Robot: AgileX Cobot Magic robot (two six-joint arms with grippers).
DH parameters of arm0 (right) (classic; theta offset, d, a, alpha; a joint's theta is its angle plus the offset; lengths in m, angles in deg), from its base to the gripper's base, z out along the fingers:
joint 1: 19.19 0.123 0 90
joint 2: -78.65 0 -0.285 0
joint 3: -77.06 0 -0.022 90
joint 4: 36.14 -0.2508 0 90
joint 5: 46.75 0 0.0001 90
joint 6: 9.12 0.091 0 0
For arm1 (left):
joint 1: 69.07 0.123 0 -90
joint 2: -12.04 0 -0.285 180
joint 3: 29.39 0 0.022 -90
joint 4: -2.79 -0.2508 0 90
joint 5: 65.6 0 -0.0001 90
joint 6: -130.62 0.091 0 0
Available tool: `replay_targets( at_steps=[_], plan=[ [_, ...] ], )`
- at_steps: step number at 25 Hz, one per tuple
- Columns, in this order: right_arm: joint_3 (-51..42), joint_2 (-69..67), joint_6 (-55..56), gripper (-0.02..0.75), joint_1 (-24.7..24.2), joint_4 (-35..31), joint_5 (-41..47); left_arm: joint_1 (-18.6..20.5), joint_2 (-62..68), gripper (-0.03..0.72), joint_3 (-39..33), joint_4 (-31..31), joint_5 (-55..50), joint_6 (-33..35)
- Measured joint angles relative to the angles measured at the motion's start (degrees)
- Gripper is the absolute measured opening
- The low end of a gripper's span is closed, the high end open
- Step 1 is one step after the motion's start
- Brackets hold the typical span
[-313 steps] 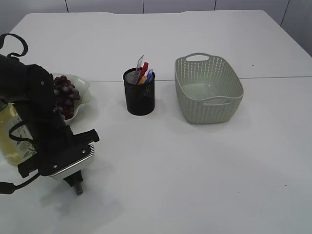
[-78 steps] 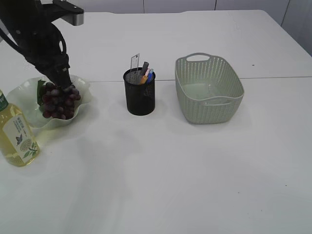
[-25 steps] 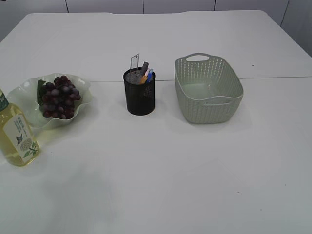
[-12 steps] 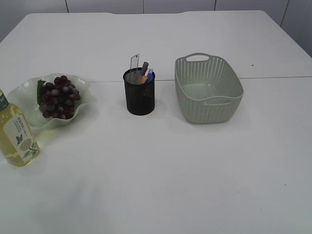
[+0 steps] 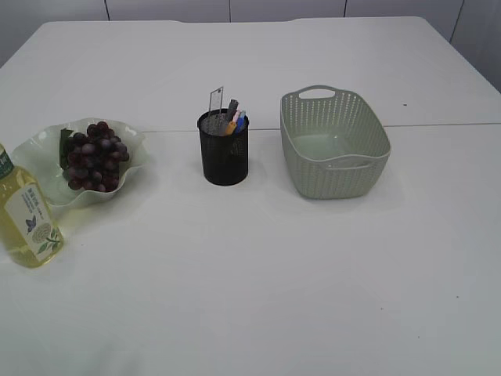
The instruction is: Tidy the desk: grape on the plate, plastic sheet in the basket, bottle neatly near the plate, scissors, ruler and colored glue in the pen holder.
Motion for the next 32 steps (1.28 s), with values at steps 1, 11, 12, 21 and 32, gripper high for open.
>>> replay_targets(
  at_steps=[1,11,12,21,32],
  plan=[
    [0.0,0.7,-0.1,0.458,0.0,0.0,0.0,0.0,-1.3,0.244,-0.9,0.0,0.2,0.0],
    [0.0,9.6,-0.2,0.457,0.0,0.1,0.0,-0.3,-9.9,0.244,-11.9,1.1,-1.6,0.0],
    [0.0,10.6,-0.2,0.458,0.0,0.1,0.0,-0.7,-11.0,0.244,-12.8,1.1,-2.0,0.0],
    [-2.2,17.1,-1.5,0.457,0.0,0.1,0.3,-3.6,-19.1,0.244,-14.2,1.1,-9.5,0.0],
    [-16.8,25.2,-1.9,0.458,0.0,0.2,0.4,-3.9,-28.4,0.244,-14.2,0.7,-18.8,-1.1]
  ],
)
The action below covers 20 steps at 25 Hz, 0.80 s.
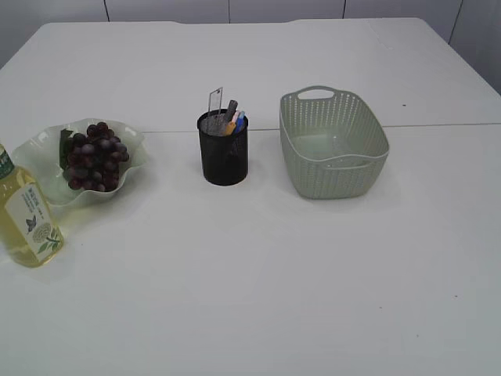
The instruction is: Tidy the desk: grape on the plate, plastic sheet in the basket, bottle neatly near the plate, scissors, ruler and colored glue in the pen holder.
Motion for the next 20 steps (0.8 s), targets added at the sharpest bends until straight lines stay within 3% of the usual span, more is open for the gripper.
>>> replay_targets(
  at_steps=[20],
  plan=[
    [-15.6,0.0,-2.2,0.458,0.0,0.7,0.1,-0.1,-20.6,0.244,-14.9,-2.6,-2.6,-0.1]
  ],
)
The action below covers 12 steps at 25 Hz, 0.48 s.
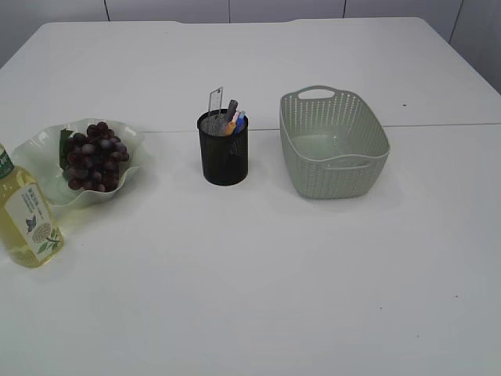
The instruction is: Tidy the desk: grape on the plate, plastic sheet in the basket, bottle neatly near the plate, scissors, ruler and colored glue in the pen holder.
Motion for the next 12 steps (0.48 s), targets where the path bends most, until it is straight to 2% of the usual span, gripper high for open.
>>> replay_targets(
  at_steps=[5,12],
  plan=[
    [-2.9,0.0,-0.5,0.457,0.0,0.8,-0.1,-1.2,-3.7,0.244,-3.2,-1.3,1.0,0.0],
    [-3.2,0.0,-0.7,0.458,0.0,1.2,-0.1,-2.2,-9.5,0.244,-3.5,-1.5,1.8,0.0]
  ],
)
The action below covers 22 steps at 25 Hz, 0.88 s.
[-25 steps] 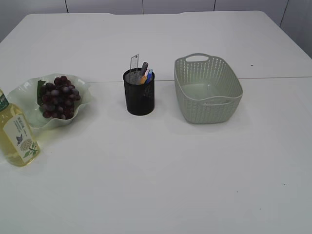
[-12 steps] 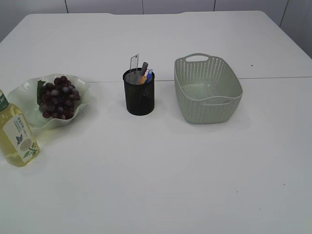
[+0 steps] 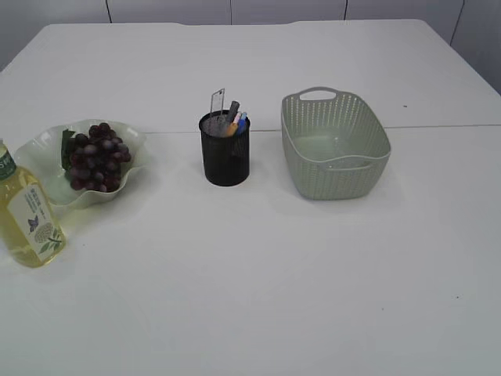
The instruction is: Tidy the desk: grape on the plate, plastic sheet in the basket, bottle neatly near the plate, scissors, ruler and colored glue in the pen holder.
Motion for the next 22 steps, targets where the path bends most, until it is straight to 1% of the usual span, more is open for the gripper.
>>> replay_targets(
  at_steps=[10,18,21,22],
  plan=[
    [-0.5,0.0,-0.2,0.457,0.0,1.2,-1.6,0.0,0.0,0.241,-0.1,0.0,0.2,0.0],
    [-2.7,-0.1,-0.3,0.458,0.0,1.4,-6.6,0.0,0.0,0.241,-0.1,0.1,0.2,-0.1],
    [-3.0,-0.1,-0.3,0.458,0.0,1.5,-7.2,0.0,0.0,0.241,-0.1,0.1,0.3,-1.4],
    [-3.0,-0.1,-0.3,0.457,0.0,1.5,-7.2,0.0,0.0,0.241,-0.1,-0.7,0.5,-3.2]
  ],
)
